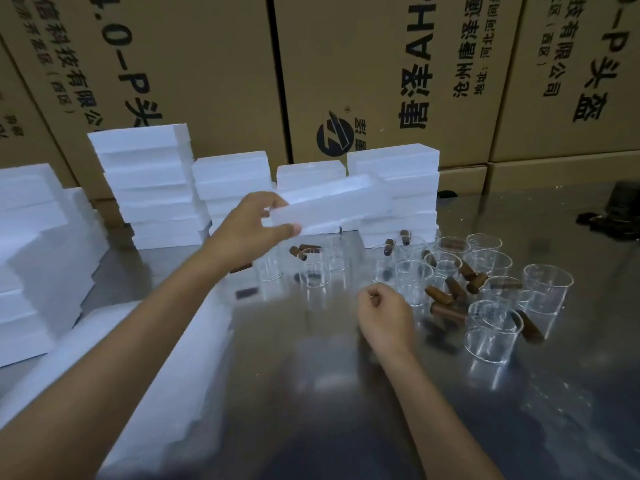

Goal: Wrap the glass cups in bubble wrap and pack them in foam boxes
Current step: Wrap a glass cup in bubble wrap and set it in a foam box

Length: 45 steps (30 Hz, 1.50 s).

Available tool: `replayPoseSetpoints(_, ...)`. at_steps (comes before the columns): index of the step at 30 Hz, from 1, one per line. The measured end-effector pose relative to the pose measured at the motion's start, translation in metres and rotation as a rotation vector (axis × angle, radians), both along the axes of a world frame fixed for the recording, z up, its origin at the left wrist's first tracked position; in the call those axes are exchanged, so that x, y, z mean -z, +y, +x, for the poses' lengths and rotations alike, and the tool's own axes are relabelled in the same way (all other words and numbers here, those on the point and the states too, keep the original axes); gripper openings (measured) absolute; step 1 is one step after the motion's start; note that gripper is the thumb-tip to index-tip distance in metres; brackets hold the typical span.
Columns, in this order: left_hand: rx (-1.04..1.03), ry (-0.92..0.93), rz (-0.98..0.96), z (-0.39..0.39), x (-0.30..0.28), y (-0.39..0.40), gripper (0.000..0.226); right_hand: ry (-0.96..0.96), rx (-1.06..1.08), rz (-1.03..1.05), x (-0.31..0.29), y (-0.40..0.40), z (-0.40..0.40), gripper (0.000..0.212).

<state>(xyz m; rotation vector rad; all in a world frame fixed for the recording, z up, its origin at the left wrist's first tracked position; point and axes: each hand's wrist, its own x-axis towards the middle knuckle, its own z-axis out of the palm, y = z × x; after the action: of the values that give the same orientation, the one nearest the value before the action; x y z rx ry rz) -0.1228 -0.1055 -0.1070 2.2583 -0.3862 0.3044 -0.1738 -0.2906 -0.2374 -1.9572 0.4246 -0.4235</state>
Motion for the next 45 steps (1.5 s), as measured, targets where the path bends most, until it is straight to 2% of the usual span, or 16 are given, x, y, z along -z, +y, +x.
replayPoseSetpoints(4,0.036,0.151,-0.012,-0.035,0.052,0.035,0.020,-0.090,0.083,0.201,-0.006,-0.014,-0.006,0.023)
replayPoseSetpoints(6,0.040,0.221,0.049,-0.044,0.072,0.042,0.021,-0.161,0.110,0.152,-0.011,-0.017,-0.010,0.021)
replayPoseSetpoints(7,0.052,0.253,0.117,-0.047,0.080,0.044,0.022,-0.212,0.115,0.063,-0.013,-0.018,-0.012,0.019)
replayPoseSetpoints(9,0.075,0.298,0.255,-0.051,0.091,0.045,0.022,-0.306,0.154,-0.243,-0.016,-0.021,-0.017,0.019)
replayPoseSetpoints(11,0.074,0.303,0.273,-0.054,0.095,0.044,0.025,-0.350,0.245,-0.556,-0.018,-0.025,-0.021,0.021)
replayPoseSetpoints(13,0.074,0.272,0.252,-0.058,0.096,0.043,0.032,-0.246,0.349,-0.725,-0.019,-0.034,-0.024,0.027)
replayPoseSetpoints(15,0.077,0.208,0.167,-0.061,0.092,0.045,0.032,-0.074,0.377,-0.768,-0.024,-0.046,-0.027,0.034)
replayPoseSetpoints(18,0.065,0.094,-0.003,-0.064,0.080,0.052,0.028,0.155,0.287,-0.831,-0.031,-0.058,-0.031,0.037)
replayPoseSetpoints(21,0.049,0.020,-0.072,-0.066,0.071,0.058,0.028,0.340,0.202,-0.931,-0.033,-0.057,-0.034,0.027)
replayPoseSetpoints(25,0.024,0.015,-0.054,-0.065,0.068,0.065,0.025,0.329,0.267,-0.955,-0.032,-0.054,-0.035,0.014)
replayPoseSetpoints(29,-0.014,-0.011,-0.019,-0.064,0.065,0.073,0.023,0.293,0.287,-0.946,-0.032,-0.043,-0.038,0.018)
replayPoseSetpoints(33,-0.063,-0.047,0.015,-0.064,0.067,0.083,0.018,0.362,0.326,-0.910,-0.031,-0.045,-0.046,0.022)
replayPoseSetpoints(36,-0.074,-0.051,0.027,-0.066,0.074,0.091,0.017,0.366,0.339,-0.876,-0.033,-0.045,-0.049,0.006)
replayPoseSetpoints(39,-0.093,-0.057,0.042,-0.068,0.080,0.096,0.018,0.364,0.377,-0.902,-0.031,-0.040,-0.052,0.022)
replayPoseSetpoints(42,-0.152,-0.059,0.124,-0.066,0.084,0.101,0.017,0.287,0.344,-0.935,-0.024,-0.034,-0.057,0.015)
replayPoseSetpoints(45,-0.244,-0.056,0.273,-0.064,0.085,0.108,0.012,0.199,0.246,-0.909,-0.021,-0.023,-0.061,0.017)
